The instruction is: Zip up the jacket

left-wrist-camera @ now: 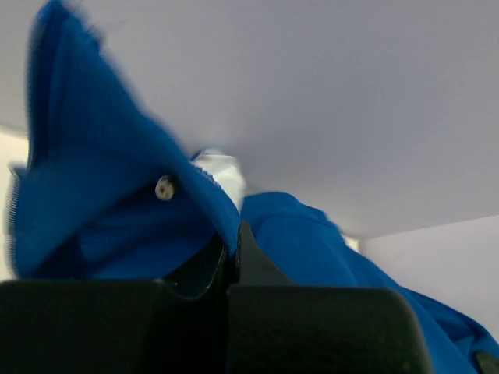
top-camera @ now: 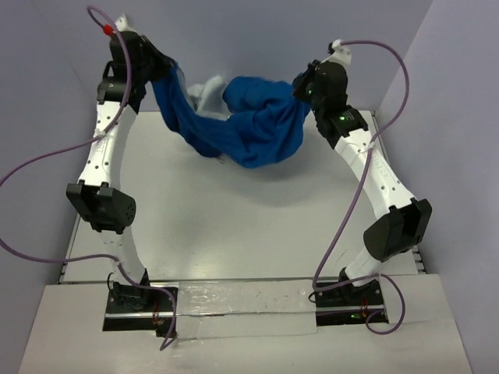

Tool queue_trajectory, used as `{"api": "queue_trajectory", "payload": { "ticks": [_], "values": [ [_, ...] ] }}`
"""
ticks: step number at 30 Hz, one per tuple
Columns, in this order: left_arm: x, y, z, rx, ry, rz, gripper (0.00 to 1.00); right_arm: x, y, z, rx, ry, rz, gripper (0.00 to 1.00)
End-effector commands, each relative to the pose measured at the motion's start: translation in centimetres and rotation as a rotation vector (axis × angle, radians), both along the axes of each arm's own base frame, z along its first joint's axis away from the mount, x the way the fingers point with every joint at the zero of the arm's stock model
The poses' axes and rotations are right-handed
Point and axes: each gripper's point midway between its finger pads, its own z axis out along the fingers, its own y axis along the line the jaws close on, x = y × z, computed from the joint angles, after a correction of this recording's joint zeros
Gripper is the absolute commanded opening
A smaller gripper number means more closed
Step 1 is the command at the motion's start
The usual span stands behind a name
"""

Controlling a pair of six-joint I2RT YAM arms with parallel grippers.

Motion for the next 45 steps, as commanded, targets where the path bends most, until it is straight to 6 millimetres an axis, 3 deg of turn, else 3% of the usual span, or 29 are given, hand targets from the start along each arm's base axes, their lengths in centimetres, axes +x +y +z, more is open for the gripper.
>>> {"api": "queue_trajectory", "payload": {
  "ticks": [1, 2, 3, 4, 6, 8, 9, 10, 11, 13, 14, 16, 19, 22, 26, 28, 30, 31, 33, 36, 38, 41, 45],
  "values": [
    [-3.9, -1.3, 7.2, 0.0, -0.149, -0.114, 0.0, -2.7, -1.6, 10.2, 0.033, -0.332, 0.018, 0.0],
    [-7.0, -1.3, 10.0, -0.014, -0.22, -0.135, 0.0, -2.9, -1.6, 7.4, 0.036, -0.293, 0.022, 0.0],
    [-8.5, -1.6, 10.4, -0.023, -0.243, -0.153, 0.0, -3.6, -1.8, 6.3, 0.035, -0.285, 0.022, 0.0],
    [-9.1, -2.7, 7.2, -0.049, -0.202, -0.195, 0.0, -5.7, -2.5, 7.8, 0.075, -0.344, 0.027, 0.0],
    [-14.2, -3.1, 7.5, -0.108, -0.231, -0.246, 0.0, -8.6, -3.5, 3.9, 0.106, -0.301, 0.022, 0.0],
    [-17.6, -4.3, 3.3, -0.158, -0.191, -0.329, 0.0, -9.9, -4.0, -1.0, 0.109, -0.226, 0.011, 0.0],
    [-19.4, -4.7, -0.5, -0.197, -0.129, -0.363, 0.0, -10.9, -4.4, -4.0, 0.103, -0.175, 0.006, 0.02],
    [-20.1, -4.9, -4.5, -0.216, -0.046, -0.368, 0.02, -12.0, -4.7, -4.6, 0.106, -0.168, 0.005, 0.03],
    [-21.3, -4.8, -7.0, -0.22, 0.015, -0.364, 0.19, -13.1, -5.1, -6.3, 0.106, -0.139, -0.001, 0.11],
    [-24.3, -4.4, -14.3, -0.21, 0.187, -0.333, 0.69, -15.3, -5.8, -11.7, 0.092, -0.045, -0.004, 0.5],
    [-25.4, -3.8, -16.1, -0.205, 0.233, -0.307, 0.86, -16.1, -6.1, -14.1, 0.085, -0.001, -0.008, 0.62],
    [-26.9, -2.5, -19.4, -0.186, 0.306, -0.234, 0.97, -17.3, -6.5, -17.1, 0.081, 0.064, -0.018, 0.8],
    [-26.8, -0.4, -19.3, -0.156, 0.284, -0.112, 0.99, -18.2, -7.1, -18.2, 0.074, 0.1, -0.043, 0.89],
    [-25.7, 1.5, -18.7, -0.078, 0.277, -0.011, 0.98, -17.7, -7.3, -17.0, 0.041, 0.107, -0.056, 0.89],
    [-24.2, 2.1, -19.9, -0.049, 0.387, 0.05, 0.92, -16.0, -5.6, -14.3, -0.025, 0.13, 0.023, 0.89],
    [-23.7, 2.7, -20.3, -0.039, 0.406, 0.097, 0.89, -15.6, -3.7, -13.8, -0.056, 0.135, 0.09, 0.89],
    [-23.4, 3.8, -20.0, -0.019, 0.41, 0.161, 0.86, -15.7, 0.7, -15.1, -0.124, 0.182, 0.211, 0.89],
    [-23.6, 5.0, -20.3, 0.02, 0.422, 0.218, 0.85, -15.5, 1.8, -14.8, -0.174, 0.196, 0.21, 0.89],
    [-23.8, 7.8, -19.5, 0.104, 0.436, 0.351, 0.85, -15.6, 4.1, -17.0, -0.306, 0.284, 0.187, 0.9],
    [-24.5, 11.2, -17.4, 0.194, 0.44, 0.498, 0.86, -18.1, 8.1, -18.8, -0.369, 0.308, 0.247, 0.92],
    [-24.4, 11.6, -16.2, 0.193, 0.425, 0.511, 0.86, -19.7, 10.0, -19.8, -0.351, 0.321, 0.336, 0.92],
    [-24.6, 11.0, -16.3, 0.177, 0.42, 0.466, 0.86, -22.6, 12.0, -21.7, -0.328, 0.354, 0.464, 0.93],
    [-24.4, 8.2, -17.3, 0.124, 0.385, 0.299, 0.9, -24.3, 10.4, -24.6, -0.31, 0.423, 0.441, 0.95]
  ]
}}
